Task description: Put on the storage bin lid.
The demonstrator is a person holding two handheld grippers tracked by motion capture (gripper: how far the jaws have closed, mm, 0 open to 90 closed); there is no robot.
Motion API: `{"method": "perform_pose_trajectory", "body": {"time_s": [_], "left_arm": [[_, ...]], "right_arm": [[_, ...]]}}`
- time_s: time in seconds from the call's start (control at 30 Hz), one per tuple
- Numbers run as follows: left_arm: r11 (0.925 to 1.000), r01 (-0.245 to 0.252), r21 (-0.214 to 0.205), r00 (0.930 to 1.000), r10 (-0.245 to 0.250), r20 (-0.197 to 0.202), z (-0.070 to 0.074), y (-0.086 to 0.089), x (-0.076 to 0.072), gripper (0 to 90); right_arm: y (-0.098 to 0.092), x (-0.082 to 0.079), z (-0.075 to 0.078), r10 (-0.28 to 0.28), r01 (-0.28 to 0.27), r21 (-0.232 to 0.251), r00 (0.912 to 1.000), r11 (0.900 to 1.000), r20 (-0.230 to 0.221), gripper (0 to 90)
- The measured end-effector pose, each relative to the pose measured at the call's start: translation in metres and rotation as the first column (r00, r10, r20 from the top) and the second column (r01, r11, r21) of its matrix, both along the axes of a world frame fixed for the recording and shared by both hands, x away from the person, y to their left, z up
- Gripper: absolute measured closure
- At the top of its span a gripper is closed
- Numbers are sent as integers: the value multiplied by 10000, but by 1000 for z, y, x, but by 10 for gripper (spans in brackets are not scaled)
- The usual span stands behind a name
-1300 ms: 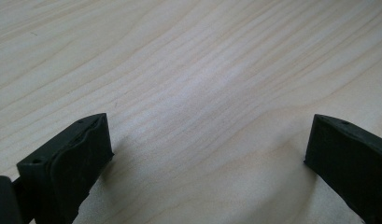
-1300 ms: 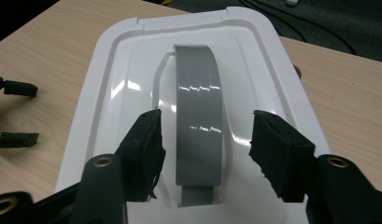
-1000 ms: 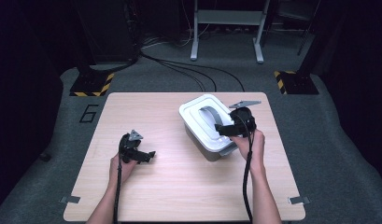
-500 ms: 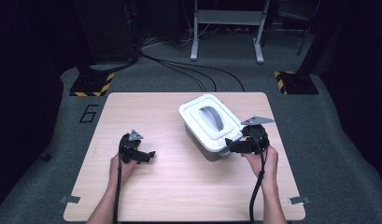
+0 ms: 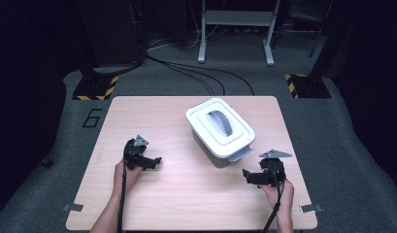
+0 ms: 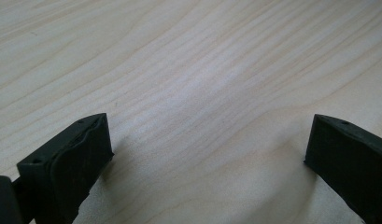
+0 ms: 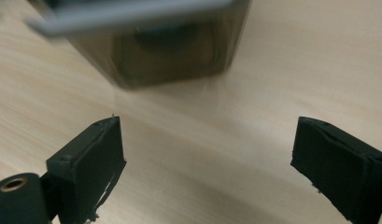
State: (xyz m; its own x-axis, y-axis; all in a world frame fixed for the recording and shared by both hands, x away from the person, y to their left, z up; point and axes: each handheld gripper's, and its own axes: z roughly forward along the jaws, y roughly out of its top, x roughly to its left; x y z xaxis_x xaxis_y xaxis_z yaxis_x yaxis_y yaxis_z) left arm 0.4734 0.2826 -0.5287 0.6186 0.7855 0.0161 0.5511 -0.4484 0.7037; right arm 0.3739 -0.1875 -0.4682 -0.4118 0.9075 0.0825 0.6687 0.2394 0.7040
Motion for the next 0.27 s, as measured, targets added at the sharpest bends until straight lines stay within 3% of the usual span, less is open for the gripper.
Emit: {"method": "perform_pose_trajectory", "body": {"time_s": [0.07,0.1,0.13,0.17,0.2,0.27], "left_arm": [[10000,-2,-2,10000,2,-2,0,0,0,4],[10000,-2,-2,10000,2,-2,0,0,0,3],[10000,-1,-1,10000,1,-1,0,0,0,3],[10000,1,0,10000,-1,-2,0,0,0,3],[10000,-2,-1,10000,2,-5,0,0,0,3],[10000,-2,-1,10000,2,-2,0,0,0,3]], "right_arm": [[-2,-2,-18,-10,9,-66,9999,10000,-165,77],[-2,-2,-18,-10,9,-66,9999,10000,-165,77],[-4,-4,-33,-25,24,-30,9991,10000,-431,76],[-4,-4,-33,-25,24,-30,9991,10000,-431,76],[-4,-6,-47,-144,138,-99,9984,9999,-552,67],[-3,-8,-52,-278,271,-178,9988,9995,-400,37]]}}
